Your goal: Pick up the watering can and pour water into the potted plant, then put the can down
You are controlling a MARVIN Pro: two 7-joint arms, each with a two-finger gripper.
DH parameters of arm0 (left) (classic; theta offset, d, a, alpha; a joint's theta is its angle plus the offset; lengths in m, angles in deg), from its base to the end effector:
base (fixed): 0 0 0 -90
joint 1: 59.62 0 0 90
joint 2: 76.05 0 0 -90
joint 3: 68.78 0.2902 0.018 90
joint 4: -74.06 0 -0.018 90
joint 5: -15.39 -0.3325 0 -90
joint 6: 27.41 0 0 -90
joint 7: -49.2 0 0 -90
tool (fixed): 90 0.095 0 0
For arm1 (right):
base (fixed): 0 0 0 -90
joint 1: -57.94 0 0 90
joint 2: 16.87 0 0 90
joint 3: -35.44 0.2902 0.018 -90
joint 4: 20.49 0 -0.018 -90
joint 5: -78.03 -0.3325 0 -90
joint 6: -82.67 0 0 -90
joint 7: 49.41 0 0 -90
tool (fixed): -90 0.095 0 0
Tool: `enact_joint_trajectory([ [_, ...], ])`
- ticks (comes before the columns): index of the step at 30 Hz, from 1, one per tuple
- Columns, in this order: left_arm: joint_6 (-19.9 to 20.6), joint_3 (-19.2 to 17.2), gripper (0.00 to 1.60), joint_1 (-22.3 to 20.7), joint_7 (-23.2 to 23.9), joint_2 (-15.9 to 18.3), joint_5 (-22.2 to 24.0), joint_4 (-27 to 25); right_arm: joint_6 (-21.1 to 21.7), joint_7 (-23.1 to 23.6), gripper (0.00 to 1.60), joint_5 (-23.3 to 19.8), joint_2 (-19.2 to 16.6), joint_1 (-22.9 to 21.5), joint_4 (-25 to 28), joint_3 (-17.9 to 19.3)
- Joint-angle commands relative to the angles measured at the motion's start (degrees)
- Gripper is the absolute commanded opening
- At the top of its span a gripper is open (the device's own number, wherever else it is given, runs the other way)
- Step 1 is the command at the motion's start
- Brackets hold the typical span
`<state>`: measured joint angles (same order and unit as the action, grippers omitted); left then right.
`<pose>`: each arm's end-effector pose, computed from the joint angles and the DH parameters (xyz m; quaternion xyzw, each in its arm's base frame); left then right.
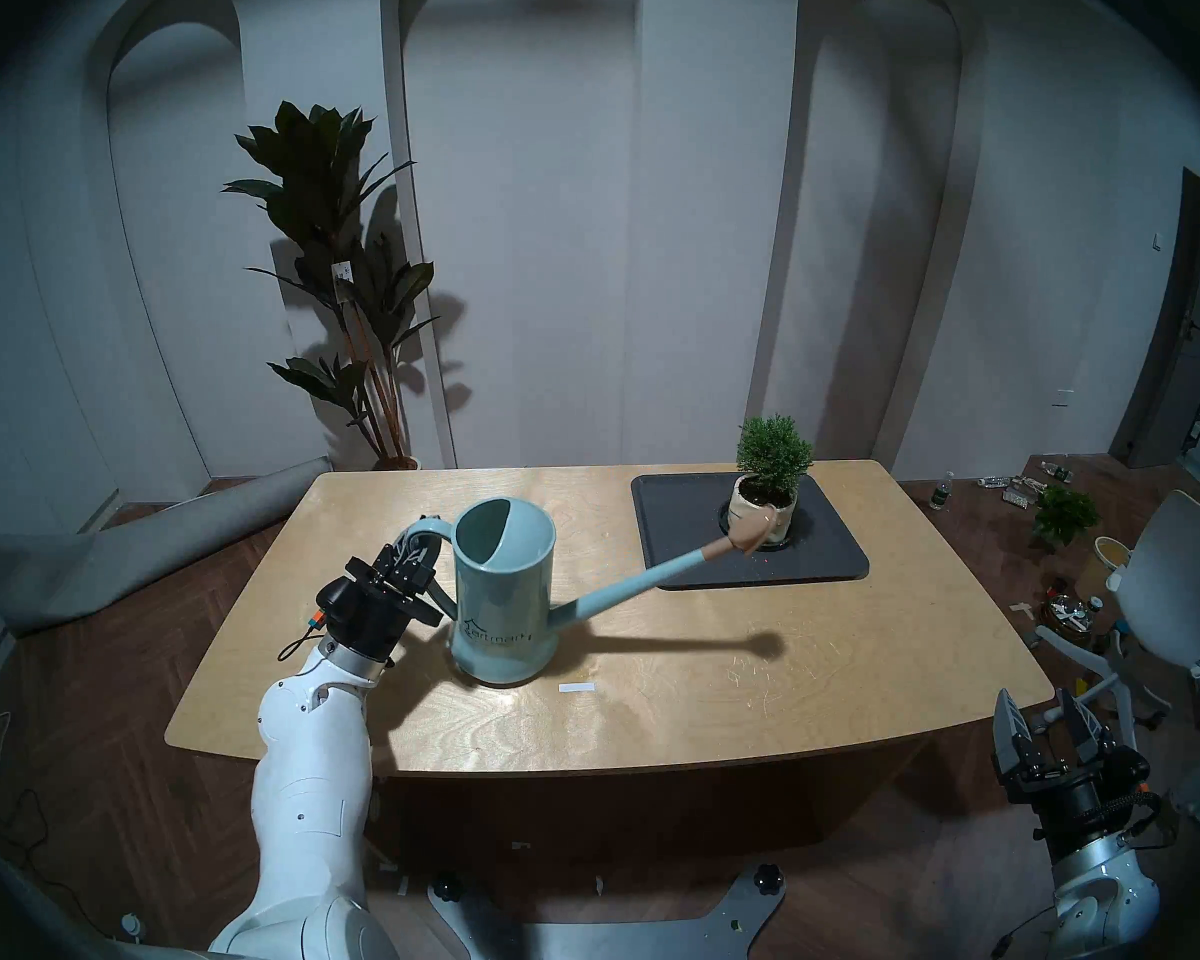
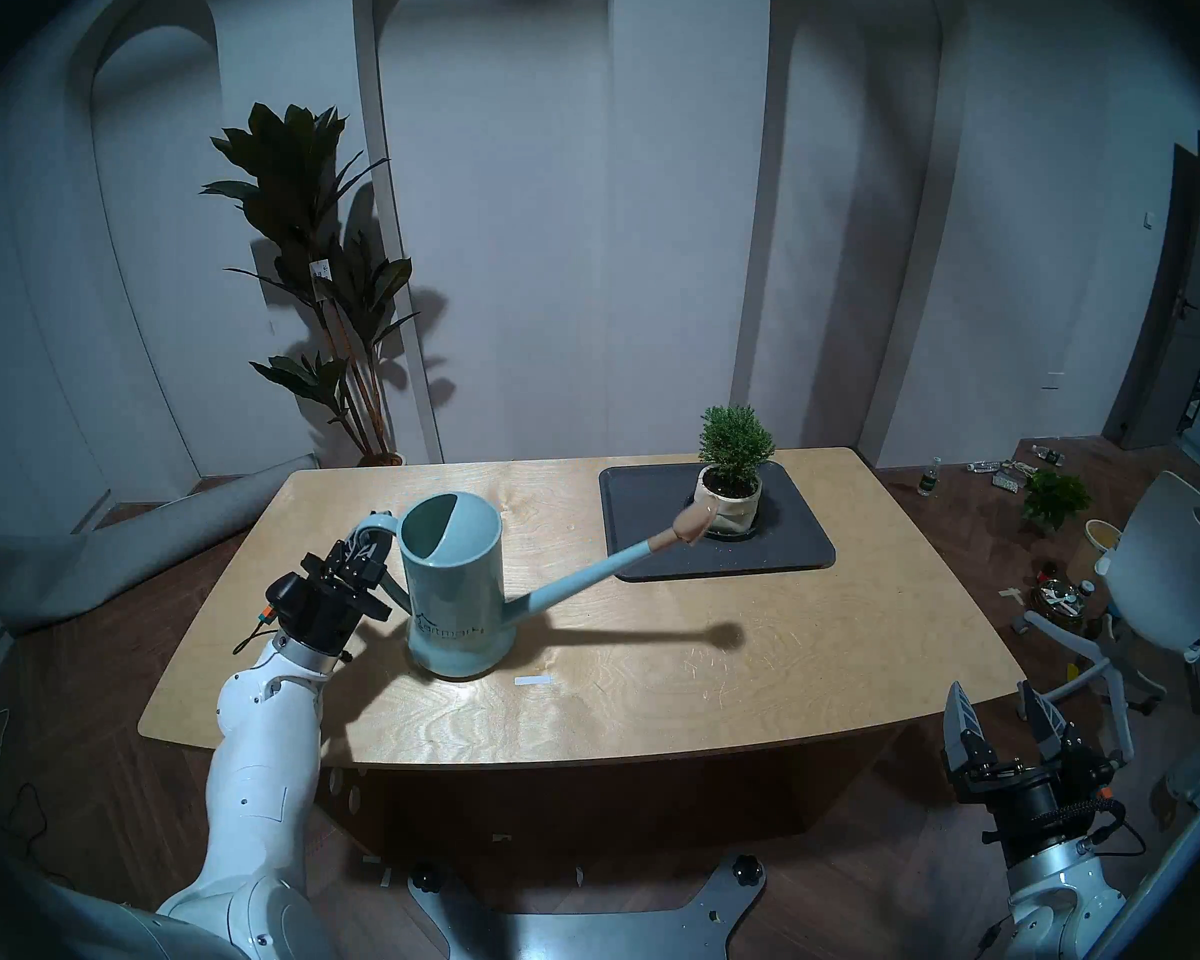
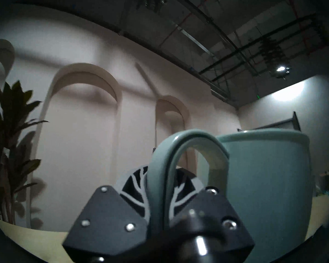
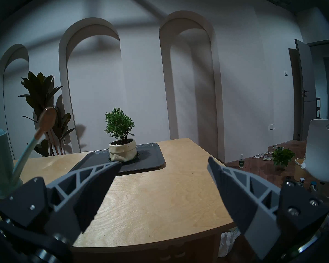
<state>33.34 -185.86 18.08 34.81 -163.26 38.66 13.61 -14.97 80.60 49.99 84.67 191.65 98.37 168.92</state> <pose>0.4234 0.1046 -0.3525 0.4875 -0.1899 0.8093 0.2672 0.1326 -0.1941 -0.2917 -0.6948 0.0714 -0.7157 0.0065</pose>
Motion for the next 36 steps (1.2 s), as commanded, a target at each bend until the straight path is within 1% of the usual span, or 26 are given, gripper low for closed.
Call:
enact_joint_trajectory([
  [1,1.1,3.5,0.0,-2.3,5.6,4.9,-2.5,0.3,0.2,0.0,1.6,0.0,0.0,0.0,1.3,0.0],
  [4,0.9,4.7,0.0,-2.1,6.4,5.4,-3.1,0.3,0.3,0.0,1.6,0.0,0.1,0.0,1.4,0.0],
  [8,-0.5,6.4,0.0,-1.9,6.7,6.1,-4.1,0.4,0.3,0.0,1.6,0.0,0.1,-0.1,1.4,0.1],
  [16,-1.6,9.8,0.0,-1.5,4.9,8.1,-6.7,-1.5,0.4,0.1,1.6,0.1,0.2,-0.2,1.4,0.1],
  [20,-3.1,11.5,0.0,-1.5,4.1,8.8,-7.5,-2.4,0.5,0.2,1.6,0.2,0.3,-0.2,1.4,0.2],
  [22,-3.3,12.2,0.24,-1.5,3.3,9.0,-7.6,-2.8,0.5,0.2,1.6,0.2,0.3,-0.2,1.4,0.2],
  [24,-3.6,12.8,0.32,-1.5,2.7,9.2,-7.9,-3.3,0.5,0.2,1.6,0.2,0.3,-0.3,1.5,0.2],
  [25,-3.9,13.2,0.42,-1.5,2.3,9.4,-7.9,-3.6,0.5,0.2,1.6,0.2,0.3,-0.3,1.5,0.2],
  [26,-4.0,13.4,0.48,-1.4,2.1,9.5,-7.9,-3.8,0.5,0.2,1.6,0.2,0.4,-0.3,1.5,0.2],
  [28,-4.5,14.0,0.49,-1.4,1.5,9.8,-8.2,-4.3,0.6,0.3,1.6,0.2,0.4,-0.3,1.5,0.3],
  [30,-4.6,14.6,0.6,-1.3,1.1,10.1,-8.4,-4.6,0.6,0.3,1.6,0.3,0.4,-0.3,1.5,0.3],
  [32,-5.0,15.3,0.64,-1.4,0.6,10.6,-8.8,-4.7,0.6,0.3,1.6,0.3,0.4,-0.3,1.5,0.3],
  [33,-5.1,15.7,0.68,-1.4,0.6,11.0,-9.1,-4.6,0.6,0.3,1.6,0.3,0.5,-0.4,1.5,0.3],
  [34,-5.2,15.8,0.68,-1.4,0.6,11.2,-9.2,-4.5,0.6,0.3,1.6,0.3,0.5,-0.4,1.5,0.3],
  [35,-5.7,16.1,0.78,-1.4,0.4,11.4,-9.3,-4.4,0.6,0.3,1.6,0.3,0.5,-0.4,1.5,0.3],
  [36,-5.8,16.4,0.83,-1.4,0.2,11.6,-9.3,-4.3,0.6,0.4,1.6,0.3,0.5,-0.4,1.5,0.4],
])
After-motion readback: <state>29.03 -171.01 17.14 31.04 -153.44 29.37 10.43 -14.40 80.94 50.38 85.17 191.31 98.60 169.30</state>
